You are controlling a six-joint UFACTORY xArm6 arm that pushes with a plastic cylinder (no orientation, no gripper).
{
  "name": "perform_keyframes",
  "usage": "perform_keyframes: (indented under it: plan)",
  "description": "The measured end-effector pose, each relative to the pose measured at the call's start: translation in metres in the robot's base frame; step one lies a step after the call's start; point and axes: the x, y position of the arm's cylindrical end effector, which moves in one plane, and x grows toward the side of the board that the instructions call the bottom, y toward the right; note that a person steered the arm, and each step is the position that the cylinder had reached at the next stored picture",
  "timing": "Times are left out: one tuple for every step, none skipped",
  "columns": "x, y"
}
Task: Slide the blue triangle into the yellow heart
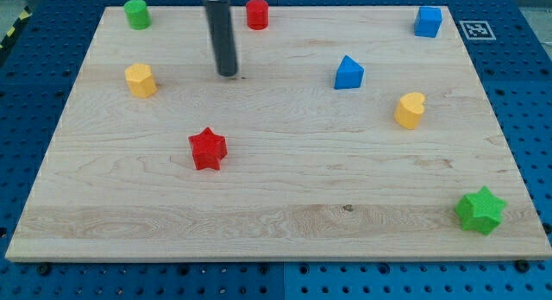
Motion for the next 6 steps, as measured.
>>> perform_keyframes:
  plan:
    - [0.000, 0.081]
    - [0.000, 0.145]
    - [0.007, 0.165]
    - [0.012, 0.165]
    - [0.020, 0.165]
    - [0.029, 0.171]
